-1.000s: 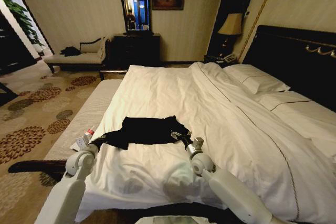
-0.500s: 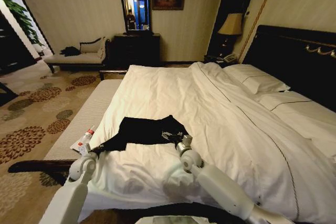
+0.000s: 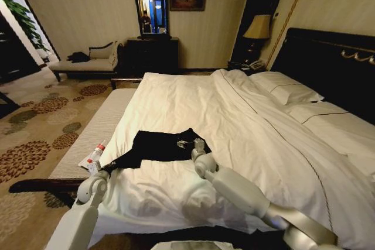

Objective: Fold the clothes on the bed.

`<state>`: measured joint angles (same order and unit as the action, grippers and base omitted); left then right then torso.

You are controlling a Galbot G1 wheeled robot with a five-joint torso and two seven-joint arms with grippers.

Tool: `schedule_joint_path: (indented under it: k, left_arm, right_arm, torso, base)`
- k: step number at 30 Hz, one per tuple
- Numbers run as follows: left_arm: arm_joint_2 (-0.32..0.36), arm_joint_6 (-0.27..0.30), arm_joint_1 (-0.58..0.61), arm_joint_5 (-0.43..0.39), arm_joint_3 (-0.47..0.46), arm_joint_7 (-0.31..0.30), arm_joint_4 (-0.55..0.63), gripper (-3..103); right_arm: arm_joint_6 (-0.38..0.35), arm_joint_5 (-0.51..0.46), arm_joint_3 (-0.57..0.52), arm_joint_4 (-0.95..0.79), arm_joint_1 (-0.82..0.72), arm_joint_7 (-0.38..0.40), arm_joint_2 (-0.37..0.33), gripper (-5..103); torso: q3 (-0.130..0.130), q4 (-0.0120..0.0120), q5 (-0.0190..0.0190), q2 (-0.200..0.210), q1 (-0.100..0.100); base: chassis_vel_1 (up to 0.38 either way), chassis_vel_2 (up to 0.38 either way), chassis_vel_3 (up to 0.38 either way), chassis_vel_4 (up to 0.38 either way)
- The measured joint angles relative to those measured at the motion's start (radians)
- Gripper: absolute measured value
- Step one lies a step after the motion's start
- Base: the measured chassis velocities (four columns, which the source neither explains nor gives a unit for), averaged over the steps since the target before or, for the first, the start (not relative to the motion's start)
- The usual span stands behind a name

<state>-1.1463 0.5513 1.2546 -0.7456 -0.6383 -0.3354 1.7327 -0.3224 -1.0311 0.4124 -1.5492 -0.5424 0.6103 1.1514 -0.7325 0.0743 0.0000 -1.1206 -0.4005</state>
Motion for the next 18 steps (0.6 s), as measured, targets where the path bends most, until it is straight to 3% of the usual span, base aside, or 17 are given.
schedule_joint_path:
  k: [4,8,18]
  left_arm:
    - [-0.003,0.001,-0.001,0.003,0.003,-0.002,0.000,2]
    - [-0.006,0.002,0.003,0.006,0.003,-0.002,0.003,2]
    - [-0.005,0.002,0.005,0.007,0.001,-0.003,0.004,2]
  right_arm:
    - [-0.062,-0.073,0.011,0.024,0.040,0.030,0.021,100]
    - [-0.129,-0.081,0.043,0.065,0.093,0.044,0.034,100]
    - [-0.284,-0.074,0.116,0.160,0.205,0.188,0.105,100]
  torso:
    - [0.000,-0.0003,0.0000,0.000,0.000]
    - [0.000,0.0000,-0.0001,0.000,0.000]
    - [0.000,-0.0001,-0.0001,0.000,0.000]
  base:
    - [0.000,0.000,0.000,0.000]
    - [0.000,0.000,0.000,0.000]
    - [0.000,0.000,0.000,0.000]
